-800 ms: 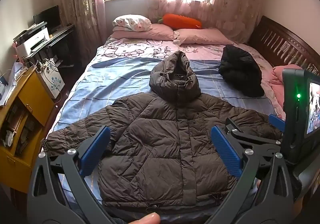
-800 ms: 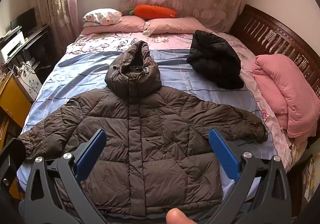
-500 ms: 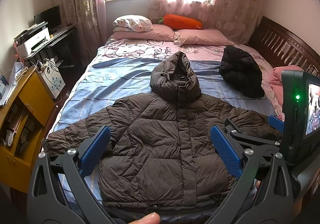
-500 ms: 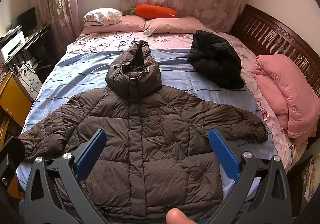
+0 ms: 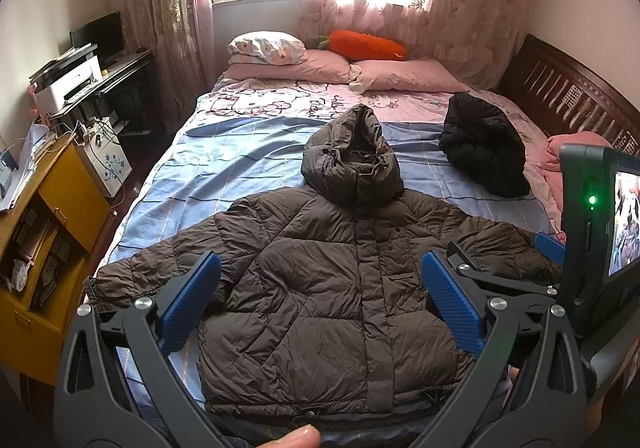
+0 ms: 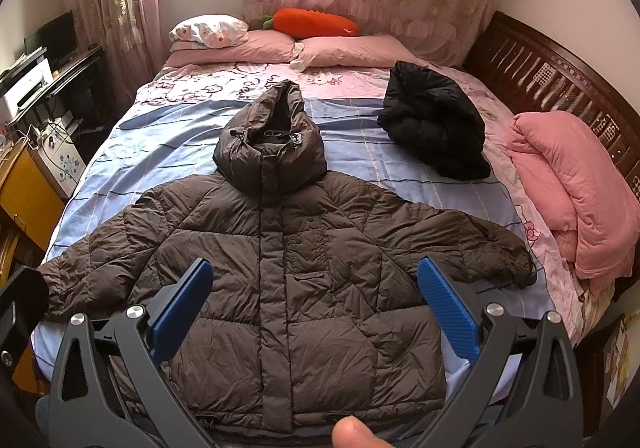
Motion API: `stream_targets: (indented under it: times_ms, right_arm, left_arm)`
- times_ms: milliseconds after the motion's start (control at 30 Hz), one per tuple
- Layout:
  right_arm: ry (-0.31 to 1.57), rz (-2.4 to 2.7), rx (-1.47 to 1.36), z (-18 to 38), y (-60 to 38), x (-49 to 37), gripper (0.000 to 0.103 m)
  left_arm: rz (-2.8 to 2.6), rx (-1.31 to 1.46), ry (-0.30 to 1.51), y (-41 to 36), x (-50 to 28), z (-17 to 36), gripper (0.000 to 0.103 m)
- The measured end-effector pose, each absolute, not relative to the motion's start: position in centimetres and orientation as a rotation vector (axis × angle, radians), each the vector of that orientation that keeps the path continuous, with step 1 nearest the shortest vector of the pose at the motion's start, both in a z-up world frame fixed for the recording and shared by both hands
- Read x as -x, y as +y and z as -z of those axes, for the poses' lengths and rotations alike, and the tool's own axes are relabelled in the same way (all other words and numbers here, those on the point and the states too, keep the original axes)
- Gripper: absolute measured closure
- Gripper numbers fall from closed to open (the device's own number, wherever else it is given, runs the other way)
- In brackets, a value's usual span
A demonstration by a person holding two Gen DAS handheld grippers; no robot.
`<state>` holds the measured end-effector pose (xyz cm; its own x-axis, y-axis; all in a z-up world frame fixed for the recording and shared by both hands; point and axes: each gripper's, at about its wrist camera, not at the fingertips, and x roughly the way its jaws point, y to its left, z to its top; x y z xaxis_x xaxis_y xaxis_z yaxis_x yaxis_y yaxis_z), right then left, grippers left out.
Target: Fold large clothes
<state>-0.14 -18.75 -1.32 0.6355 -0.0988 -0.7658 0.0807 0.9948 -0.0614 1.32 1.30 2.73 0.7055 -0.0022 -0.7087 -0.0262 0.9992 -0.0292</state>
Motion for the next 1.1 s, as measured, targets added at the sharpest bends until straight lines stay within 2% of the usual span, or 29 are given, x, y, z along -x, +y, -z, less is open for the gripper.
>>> stream_targets:
  times_ms: [1100]
  right_arm:
    - [0.86, 0.106, 0.042, 2.1, -18.4, -0.3, 0.001]
  left_arm:
    - [-0.011, 0.039, 0.773, 10.5, -11.4, -24.2, 0.002]
